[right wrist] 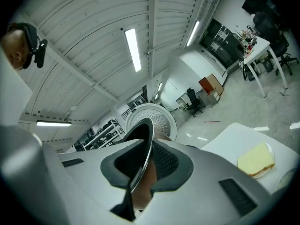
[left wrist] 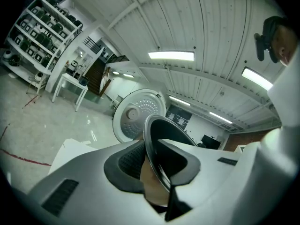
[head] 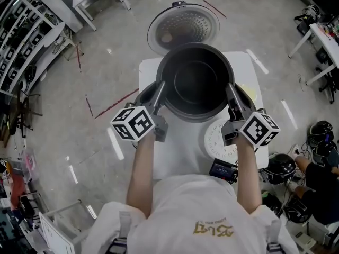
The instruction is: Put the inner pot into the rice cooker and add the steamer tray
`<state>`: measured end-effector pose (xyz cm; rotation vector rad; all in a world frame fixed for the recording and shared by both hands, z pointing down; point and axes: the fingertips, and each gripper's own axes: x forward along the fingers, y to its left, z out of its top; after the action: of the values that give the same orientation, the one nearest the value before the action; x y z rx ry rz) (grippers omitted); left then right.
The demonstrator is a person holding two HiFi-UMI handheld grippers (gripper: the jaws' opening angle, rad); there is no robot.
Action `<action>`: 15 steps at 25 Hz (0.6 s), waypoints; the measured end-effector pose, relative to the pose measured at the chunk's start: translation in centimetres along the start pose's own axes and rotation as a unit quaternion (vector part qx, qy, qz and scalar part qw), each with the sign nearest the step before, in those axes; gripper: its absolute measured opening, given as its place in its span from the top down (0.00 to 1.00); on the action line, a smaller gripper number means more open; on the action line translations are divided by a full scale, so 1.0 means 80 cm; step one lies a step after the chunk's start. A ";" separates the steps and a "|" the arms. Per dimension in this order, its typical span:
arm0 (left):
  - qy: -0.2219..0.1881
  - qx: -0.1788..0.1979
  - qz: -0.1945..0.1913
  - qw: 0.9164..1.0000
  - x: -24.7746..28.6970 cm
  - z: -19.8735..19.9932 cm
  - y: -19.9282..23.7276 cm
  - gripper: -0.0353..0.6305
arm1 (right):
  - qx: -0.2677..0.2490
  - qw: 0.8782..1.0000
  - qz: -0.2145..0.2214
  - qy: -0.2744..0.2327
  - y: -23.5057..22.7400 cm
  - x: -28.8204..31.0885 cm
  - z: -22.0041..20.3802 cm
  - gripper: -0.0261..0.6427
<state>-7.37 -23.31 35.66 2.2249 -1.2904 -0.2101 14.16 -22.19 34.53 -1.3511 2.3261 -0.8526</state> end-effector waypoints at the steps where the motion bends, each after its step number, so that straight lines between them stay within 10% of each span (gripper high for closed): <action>1: 0.002 -0.001 0.003 1.000 0.005 0.000 0.000 0.80 | 0.003 1.000 -0.001 0.003 -0.005 0.004 0.002 0.87; 15: 0.038 -0.016 0.043 0.998 0.051 -0.039 0.044 0.80 | 0.041 0.997 -0.011 0.057 -0.072 0.047 -0.030 0.87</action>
<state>-6.66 -26.91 40.71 2.1257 -1.3288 -0.1122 14.84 -26.79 40.12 -1.3280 2.3358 -1.0456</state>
